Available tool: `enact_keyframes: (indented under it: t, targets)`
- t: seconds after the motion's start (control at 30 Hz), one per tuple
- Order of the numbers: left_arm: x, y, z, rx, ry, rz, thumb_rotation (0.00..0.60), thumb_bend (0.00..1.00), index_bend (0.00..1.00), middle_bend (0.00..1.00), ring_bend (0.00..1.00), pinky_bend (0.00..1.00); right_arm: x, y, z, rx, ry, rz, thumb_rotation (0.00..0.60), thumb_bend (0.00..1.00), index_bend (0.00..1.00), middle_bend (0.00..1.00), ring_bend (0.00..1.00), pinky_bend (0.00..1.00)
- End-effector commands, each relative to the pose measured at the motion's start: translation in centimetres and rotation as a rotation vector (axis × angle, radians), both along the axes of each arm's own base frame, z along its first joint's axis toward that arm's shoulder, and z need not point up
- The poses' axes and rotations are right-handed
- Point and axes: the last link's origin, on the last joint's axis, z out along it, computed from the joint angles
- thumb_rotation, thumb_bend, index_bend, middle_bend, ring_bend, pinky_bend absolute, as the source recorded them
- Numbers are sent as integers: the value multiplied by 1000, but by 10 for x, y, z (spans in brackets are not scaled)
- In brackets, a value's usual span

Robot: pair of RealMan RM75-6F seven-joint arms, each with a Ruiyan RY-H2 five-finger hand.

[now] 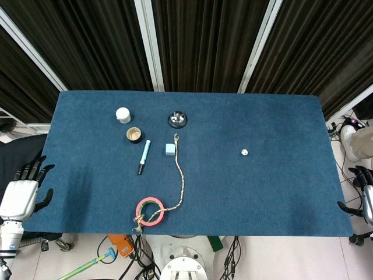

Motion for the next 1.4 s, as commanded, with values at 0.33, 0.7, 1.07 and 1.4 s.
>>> enact_keyframes:
  t: [0.33, 0.7, 1.07, 1.4]
  targets:
    - [0, -1, 0, 4, 2, 2, 600, 404, 171, 0, 5, 95, -1, -2, -3, 9, -4, -1, 600, 161, 264, 208, 188, 121]
    - [1, -2, 0, 9, 12, 9, 600, 404, 172, 0, 5, 95, -32, -42, -18, 71, -112, -19, 600, 161, 333, 208, 188, 121]
    - [0, -2, 0, 10, 31, 11, 600, 404, 172, 0, 5, 95, -43, -124, -61, 131, -174, -43, 600, 161, 379, 208, 188, 121]
    - [-1, -1, -1, 5, 65, 10, 600, 403, 171, 0, 5, 95, 11, -190, -112, 234, -222, 68, 600, 161, 439, 208, 187, 121]
